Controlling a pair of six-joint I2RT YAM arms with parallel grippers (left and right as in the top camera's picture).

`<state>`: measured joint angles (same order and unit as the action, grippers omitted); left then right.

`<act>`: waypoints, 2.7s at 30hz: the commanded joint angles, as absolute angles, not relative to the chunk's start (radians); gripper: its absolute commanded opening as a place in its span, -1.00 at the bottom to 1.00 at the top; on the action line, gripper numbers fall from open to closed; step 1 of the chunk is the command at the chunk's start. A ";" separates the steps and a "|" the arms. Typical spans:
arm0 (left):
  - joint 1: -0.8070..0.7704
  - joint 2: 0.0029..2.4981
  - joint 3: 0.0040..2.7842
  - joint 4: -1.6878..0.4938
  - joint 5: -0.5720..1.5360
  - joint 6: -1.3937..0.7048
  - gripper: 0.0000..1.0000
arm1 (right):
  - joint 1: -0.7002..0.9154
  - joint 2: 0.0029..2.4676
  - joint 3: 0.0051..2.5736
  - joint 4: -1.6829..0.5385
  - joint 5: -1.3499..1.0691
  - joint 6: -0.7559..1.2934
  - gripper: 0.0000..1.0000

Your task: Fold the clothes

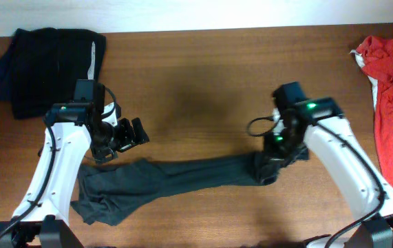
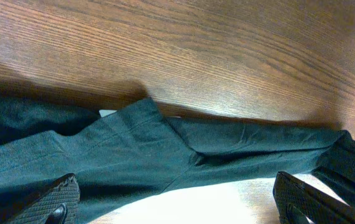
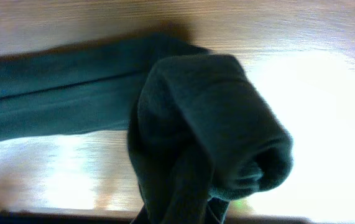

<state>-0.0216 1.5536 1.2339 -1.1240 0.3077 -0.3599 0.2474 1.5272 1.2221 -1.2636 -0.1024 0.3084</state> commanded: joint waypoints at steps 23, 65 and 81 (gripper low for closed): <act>-0.114 1.539 1.225 -1.146 0.390 -0.366 0.18 | 0.455 1.561 1.323 -1.220 -0.047 0.441 0.26; -0.439 1.382 1.194 -1.139 -0.110 -0.568 0.98 | 0.142 1.690 1.324 -1.192 -0.203 0.217 0.97; 0.498 1.562 1.187 -1.247 0.095 -0.189 0.98 | -0.046 1.690 1.312 -1.197 -0.191 0.217 0.97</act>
<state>0.4740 1.4853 1.1919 -1.2675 0.0452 -0.2417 -0.0425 1.6920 1.3064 -1.1969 -0.1844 0.2272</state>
